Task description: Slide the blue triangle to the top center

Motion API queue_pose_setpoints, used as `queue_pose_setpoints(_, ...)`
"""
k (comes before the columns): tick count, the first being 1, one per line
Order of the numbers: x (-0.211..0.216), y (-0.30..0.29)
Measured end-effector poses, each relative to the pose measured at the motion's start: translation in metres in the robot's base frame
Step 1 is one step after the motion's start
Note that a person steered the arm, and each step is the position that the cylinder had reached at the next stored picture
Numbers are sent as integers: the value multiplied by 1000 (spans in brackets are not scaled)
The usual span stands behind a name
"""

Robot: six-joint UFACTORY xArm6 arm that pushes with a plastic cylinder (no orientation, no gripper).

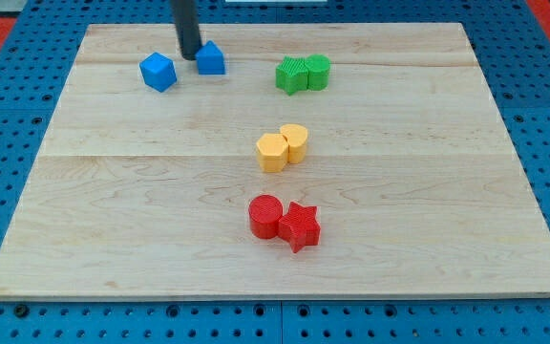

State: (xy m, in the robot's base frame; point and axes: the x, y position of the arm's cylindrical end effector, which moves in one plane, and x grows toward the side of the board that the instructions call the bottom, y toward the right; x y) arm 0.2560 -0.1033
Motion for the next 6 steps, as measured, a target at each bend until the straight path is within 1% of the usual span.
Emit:
queue_pose_setpoints(1,0,28)
queue_pose_setpoints(3,8,25)
queue_pose_setpoints(4,19,15)
queue_pose_setpoints(6,21,8)
